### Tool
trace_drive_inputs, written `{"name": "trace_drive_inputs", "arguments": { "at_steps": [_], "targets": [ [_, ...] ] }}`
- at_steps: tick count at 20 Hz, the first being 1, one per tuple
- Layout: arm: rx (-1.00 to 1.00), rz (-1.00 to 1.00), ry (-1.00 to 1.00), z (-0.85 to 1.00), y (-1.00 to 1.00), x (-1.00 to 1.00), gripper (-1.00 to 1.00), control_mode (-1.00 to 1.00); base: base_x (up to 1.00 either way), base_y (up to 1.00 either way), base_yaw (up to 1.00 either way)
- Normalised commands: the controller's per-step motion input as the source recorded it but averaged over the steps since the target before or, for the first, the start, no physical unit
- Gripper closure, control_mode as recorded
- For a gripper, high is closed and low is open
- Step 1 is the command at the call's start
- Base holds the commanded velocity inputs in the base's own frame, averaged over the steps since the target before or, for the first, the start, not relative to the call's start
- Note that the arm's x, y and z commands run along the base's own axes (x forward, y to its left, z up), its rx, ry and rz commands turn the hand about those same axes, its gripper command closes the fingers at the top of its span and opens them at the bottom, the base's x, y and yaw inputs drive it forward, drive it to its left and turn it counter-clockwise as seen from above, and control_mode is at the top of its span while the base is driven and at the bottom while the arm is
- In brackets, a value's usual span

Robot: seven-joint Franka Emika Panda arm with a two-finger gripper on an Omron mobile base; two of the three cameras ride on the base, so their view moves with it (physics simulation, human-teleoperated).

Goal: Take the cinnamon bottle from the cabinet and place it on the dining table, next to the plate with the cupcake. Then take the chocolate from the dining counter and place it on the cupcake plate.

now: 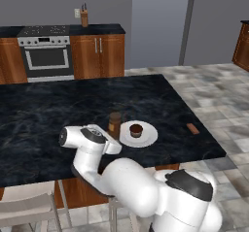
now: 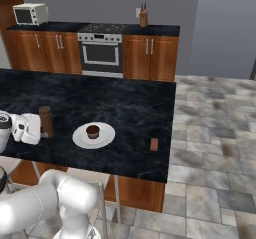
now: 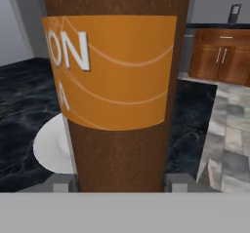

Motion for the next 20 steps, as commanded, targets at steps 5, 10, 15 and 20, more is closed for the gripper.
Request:
{"name": "trace_drive_inputs", "arguments": {
  "at_steps": [5,10,15,20],
  "targets": [
    [0.0,0.01,0.03,-0.35,-0.05,0.16,1.0,-1.0,0.0,0.0,0.0],
    [0.0,0.04,0.01,-0.33,0.02,0.27,1.0,-1.0,0.0,0.0,0.0],
    [0.0,0.08,0.0,-0.23,-0.05,0.27,1.0,-1.0,0.0,0.0,0.0],
    [0.0,0.11,0.0,-0.22,-0.04,0.26,1.0,-1.0,0.0,0.0,0.0]
  ]
}}
